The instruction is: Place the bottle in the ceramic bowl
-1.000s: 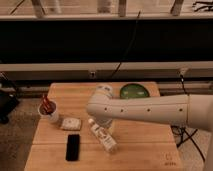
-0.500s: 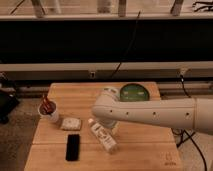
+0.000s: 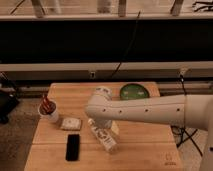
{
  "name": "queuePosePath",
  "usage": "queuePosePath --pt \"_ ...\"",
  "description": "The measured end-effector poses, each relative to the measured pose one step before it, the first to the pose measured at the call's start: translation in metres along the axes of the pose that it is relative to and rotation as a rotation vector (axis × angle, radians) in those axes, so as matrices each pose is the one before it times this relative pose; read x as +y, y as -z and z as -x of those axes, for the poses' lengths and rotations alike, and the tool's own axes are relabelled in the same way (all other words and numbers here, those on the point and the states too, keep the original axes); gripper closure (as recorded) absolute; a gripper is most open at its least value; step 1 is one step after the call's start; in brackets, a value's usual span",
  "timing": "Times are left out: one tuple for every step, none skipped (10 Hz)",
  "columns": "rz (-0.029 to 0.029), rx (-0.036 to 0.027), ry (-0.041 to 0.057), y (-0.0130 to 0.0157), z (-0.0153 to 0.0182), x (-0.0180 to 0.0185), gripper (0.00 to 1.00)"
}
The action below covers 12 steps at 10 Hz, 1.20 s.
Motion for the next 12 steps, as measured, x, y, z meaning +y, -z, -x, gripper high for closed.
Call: queuePosePath --pt "0.00182 -0.00477 0.06139 -0.00045 0.00252 -0.00246 0.2" --pt "-0.0012 -0.00561 0.07146 -0.00087 0.00253 -0.00381 0.2" --pt "-0.00074 -0.00235 0.0565 -0.00126 0.0008 -0.00276 0.2" --pt "-0.00107 -0.00341 0.03727 -0.00165 0.00084 -0.00197 0.2" --pt "0.00107 0.00065 0.06096 -0.00411 0.00007 -0.00147 0.2" --pt "-0.00353 0.00584 0.03286 -0.00373 -0.00165 -0.00021 0.2" --pt "-0.0079 0.01174 0.036 -0.00508 -0.00232 -0.00004 0.2" --pt "-0.00216 0.00495 0.01655 -0.0045 -0.00049 0.0012 0.2" --pt "-0.00405 0.0043 0.01215 -0.00525 -0.00087 0.00103 0.2" --pt "-0.00248 0.00108 0.00461 -0.00638 -0.00008 0.00173 0.2" --pt "0.00003 -0.00294 0.00174 -0.00772 0.0011 0.00207 0.2" --pt "0.00133 -0.00557 0.00333 -0.00931 0.00205 0.00172 0.2"
